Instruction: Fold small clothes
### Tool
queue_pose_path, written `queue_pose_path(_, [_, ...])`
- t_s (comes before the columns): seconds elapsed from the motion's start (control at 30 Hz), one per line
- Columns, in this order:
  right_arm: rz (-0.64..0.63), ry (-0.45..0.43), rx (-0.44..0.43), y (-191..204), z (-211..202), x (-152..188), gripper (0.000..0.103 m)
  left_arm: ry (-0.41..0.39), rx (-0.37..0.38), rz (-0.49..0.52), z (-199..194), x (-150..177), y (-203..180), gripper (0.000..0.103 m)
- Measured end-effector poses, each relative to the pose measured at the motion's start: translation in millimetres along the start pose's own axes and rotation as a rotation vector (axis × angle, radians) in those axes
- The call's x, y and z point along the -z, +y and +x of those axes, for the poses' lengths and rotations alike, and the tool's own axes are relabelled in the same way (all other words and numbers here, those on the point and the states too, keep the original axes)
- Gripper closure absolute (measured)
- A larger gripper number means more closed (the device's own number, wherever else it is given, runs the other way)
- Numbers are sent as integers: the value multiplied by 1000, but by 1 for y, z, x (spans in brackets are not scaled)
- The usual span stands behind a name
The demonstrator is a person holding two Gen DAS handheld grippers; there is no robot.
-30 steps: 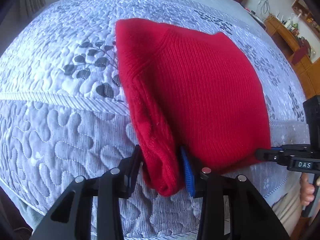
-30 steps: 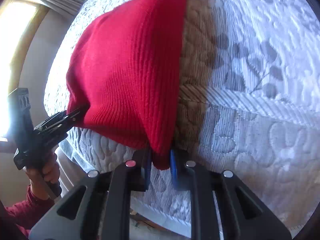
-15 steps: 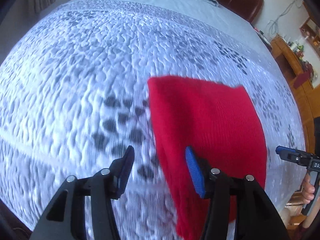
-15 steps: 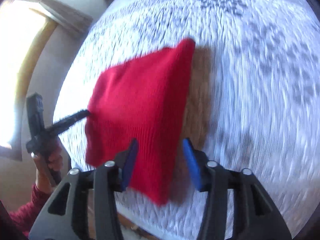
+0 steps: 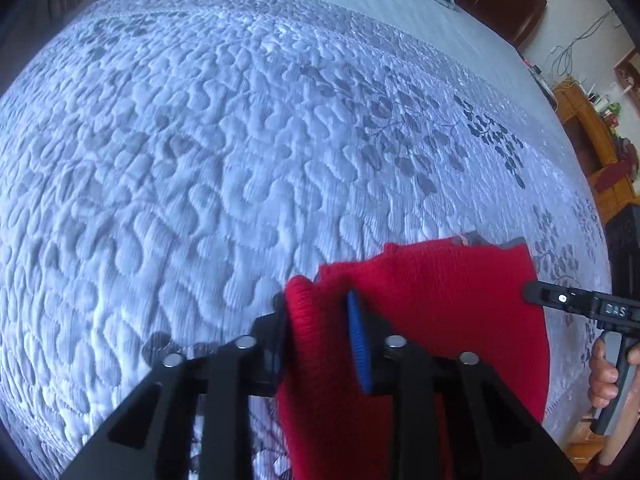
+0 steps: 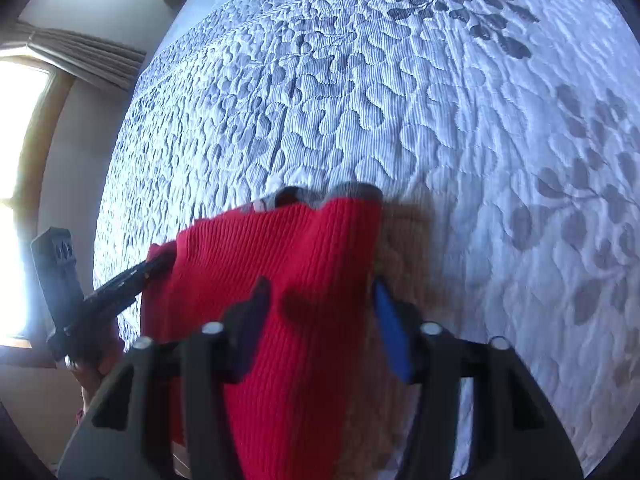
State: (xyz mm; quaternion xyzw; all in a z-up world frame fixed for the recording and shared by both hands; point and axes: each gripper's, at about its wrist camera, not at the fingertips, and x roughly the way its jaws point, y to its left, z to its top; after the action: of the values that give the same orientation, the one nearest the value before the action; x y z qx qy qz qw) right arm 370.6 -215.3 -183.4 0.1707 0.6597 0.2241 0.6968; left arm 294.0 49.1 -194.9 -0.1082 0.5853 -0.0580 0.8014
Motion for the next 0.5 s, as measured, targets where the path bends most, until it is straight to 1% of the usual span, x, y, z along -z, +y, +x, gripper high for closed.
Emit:
queue_pose_path(0.03, [-2,0,-2,0,1,-1,90,-1,7,-3,0,-2,-3,85])
queue_pose_path(0.07, [-11,0,-8,1,1,-2,95,-11,20,-3,-2,-4,-6,87])
queue_pose_path(0.13, [-39,-38,-36,3,-12,-1,96,-44,45,20,-11,-6,-16,89])
queue_pose_path(0.2, [-44,-86,-81,1,-29,3,97,-107,51,60,-24,-7,-26,89])
queue_pose_path(0.27, [-27,-124,-97,-7,-41,6,98,-152,19,85,-30,-8,-28,89])
queue_pose_path(0.3, [-15,-132,-89,-12,-43,6,98,-164,-14,85,-28,-8,-26,89])
queue_pose_path(0.33, [-5,-132,-81,-17,-41,6,99,-154,-30,76,-23,-10,-20,89])
queue_pose_path(0.43, [33,-97,-40,-31,-19,-1,100,-64,-55,21,10,-12,1,90])
queue_pose_path(0.5, [33,-75,14,-36,-2,-4,100,-54,-74,40,23,-10,4,91])
